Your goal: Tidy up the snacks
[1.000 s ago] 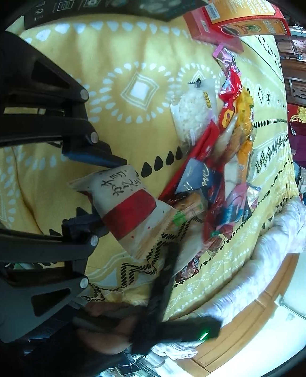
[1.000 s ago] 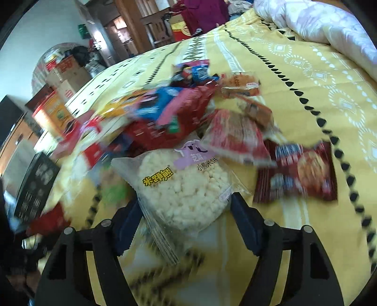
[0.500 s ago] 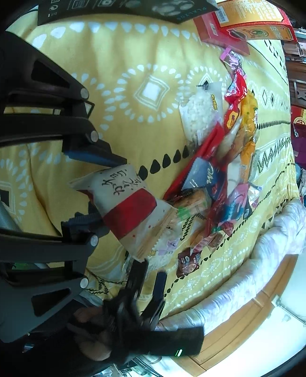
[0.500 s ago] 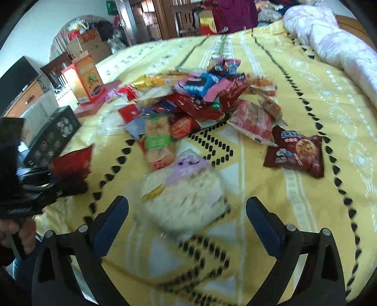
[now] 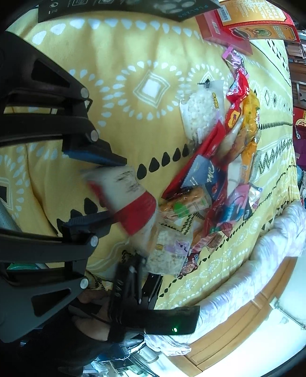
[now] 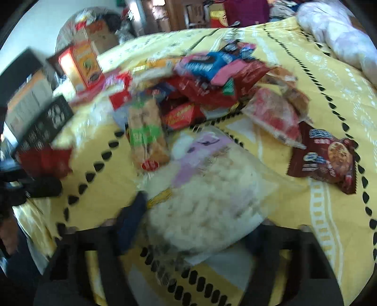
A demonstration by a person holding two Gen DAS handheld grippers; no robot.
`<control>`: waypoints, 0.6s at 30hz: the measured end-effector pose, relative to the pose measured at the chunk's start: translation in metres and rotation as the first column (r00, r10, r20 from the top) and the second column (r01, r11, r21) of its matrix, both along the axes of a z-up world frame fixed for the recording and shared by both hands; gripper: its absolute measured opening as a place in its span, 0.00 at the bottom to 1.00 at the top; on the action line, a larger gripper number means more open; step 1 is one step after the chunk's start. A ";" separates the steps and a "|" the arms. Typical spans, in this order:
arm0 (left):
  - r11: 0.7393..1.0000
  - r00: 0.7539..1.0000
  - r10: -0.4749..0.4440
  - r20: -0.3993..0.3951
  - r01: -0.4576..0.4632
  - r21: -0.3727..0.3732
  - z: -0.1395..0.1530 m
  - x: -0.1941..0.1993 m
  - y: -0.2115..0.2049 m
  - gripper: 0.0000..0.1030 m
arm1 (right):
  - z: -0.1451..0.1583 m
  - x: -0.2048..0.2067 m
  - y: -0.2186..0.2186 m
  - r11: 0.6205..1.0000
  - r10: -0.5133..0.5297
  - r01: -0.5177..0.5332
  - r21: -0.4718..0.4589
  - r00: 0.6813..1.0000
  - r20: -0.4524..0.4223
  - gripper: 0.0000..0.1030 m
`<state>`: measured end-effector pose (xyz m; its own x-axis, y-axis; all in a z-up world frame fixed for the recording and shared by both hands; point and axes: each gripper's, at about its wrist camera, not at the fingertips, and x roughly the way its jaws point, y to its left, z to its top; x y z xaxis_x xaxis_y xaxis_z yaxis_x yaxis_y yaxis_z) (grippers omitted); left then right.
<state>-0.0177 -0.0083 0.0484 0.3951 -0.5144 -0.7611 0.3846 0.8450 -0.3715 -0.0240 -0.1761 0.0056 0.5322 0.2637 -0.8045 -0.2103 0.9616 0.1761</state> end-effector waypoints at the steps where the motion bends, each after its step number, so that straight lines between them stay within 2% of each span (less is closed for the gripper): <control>1: 1.000 1.000 0.000 0.005 0.000 0.001 0.001 0.000 0.001 0.38 | 0.005 -0.002 -0.003 1.000 -0.005 0.005 0.020 1.000 0.010 0.48; 2: 1.000 1.000 0.002 0.009 -0.002 0.000 0.002 0.001 0.002 0.38 | 0.009 -0.004 -0.004 1.000 -0.009 0.008 0.026 1.000 0.019 0.43; 4: 1.000 1.000 0.010 0.015 -0.010 -0.007 0.004 0.001 0.004 0.38 | 0.016 -0.010 -0.008 0.999 -0.018 0.016 0.038 0.999 0.038 0.41; 12: 1.000 0.999 -0.014 0.032 0.014 0.005 0.002 -0.002 0.001 0.38 | 0.037 -0.025 -0.013 0.993 -0.053 0.046 0.105 0.997 0.060 0.40; 14: 0.999 0.998 -0.033 0.055 0.033 0.008 -0.001 0.001 -0.003 0.45 | 0.038 -0.029 -0.014 0.992 -0.056 0.049 0.114 0.996 0.062 0.40; 16: 0.998 0.994 -0.059 0.089 0.057 0.024 -0.004 0.006 -0.010 0.58 | 0.037 -0.030 -0.012 0.992 -0.058 0.051 0.118 0.997 0.059 0.40; 18: 0.997 0.992 -0.081 0.096 0.079 0.017 -0.008 0.013 -0.015 0.59 | 0.037 -0.030 -0.014 0.988 -0.063 0.055 0.142 0.996 0.055 0.40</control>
